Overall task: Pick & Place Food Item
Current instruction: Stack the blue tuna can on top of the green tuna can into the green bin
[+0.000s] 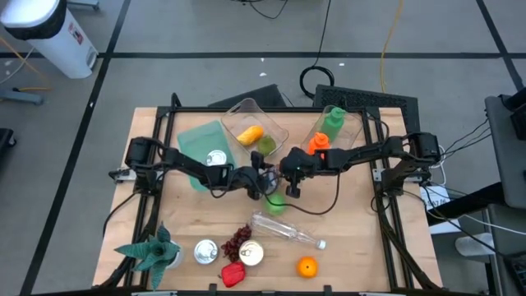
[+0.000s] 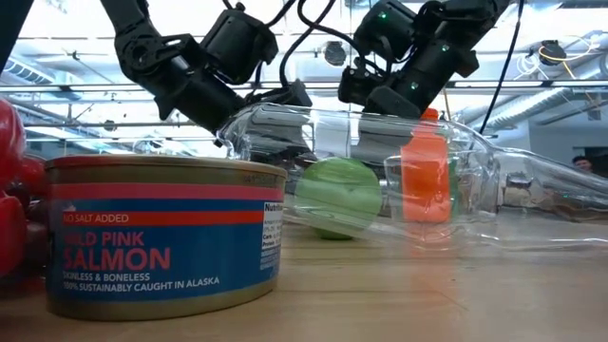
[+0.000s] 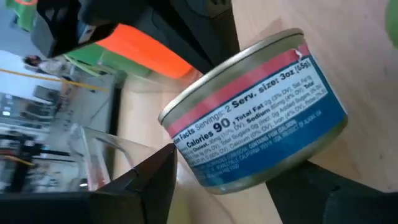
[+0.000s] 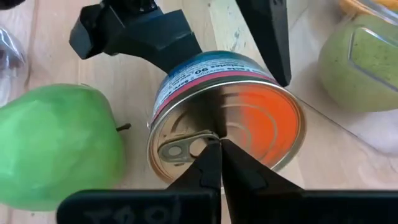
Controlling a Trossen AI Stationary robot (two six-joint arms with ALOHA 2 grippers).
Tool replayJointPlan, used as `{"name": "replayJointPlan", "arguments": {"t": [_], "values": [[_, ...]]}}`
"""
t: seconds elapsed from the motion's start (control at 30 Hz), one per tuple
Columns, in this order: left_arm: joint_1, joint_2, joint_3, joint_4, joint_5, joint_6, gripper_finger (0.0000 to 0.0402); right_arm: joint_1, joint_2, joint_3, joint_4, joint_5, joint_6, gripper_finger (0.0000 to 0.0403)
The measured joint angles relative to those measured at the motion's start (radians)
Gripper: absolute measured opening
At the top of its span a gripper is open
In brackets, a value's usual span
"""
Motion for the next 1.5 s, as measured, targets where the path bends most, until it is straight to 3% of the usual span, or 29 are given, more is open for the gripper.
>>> {"name": "replayJointPlan", "arguments": {"t": [0.13,0.33,0.53,0.83,1.27,1.5], "values": [[-0.022,0.000,0.000,0.022,-0.065,0.068,0.0232,-0.001,0.000,0.000,-0.003,0.007,-0.007,0.0000],[-0.043,0.000,0.000,0.049,-0.080,0.119,0.0232,-0.002,0.001,0.000,-0.010,0.015,-0.011,0.0000],[-0.049,-0.002,0.005,0.067,-0.035,0.127,0.0232,-0.003,-0.002,0.008,0.035,0.027,-0.024,0.0000],[-0.049,-0.002,0.004,0.073,-0.046,0.125,0.0232,-0.003,0.000,0.005,0.033,0.003,-0.042,0.0000],[-0.016,-0.002,0.004,0.061,0.046,0.083,0.0232,-0.003,-0.001,0.004,0.034,-0.060,-0.102,0.0000],[-0.003,-0.002,0.094,-0.127,0.083,0.063,0.0232,-0.004,-0.001,0.001,0.039,-0.092,-0.105,0.0000]]}}
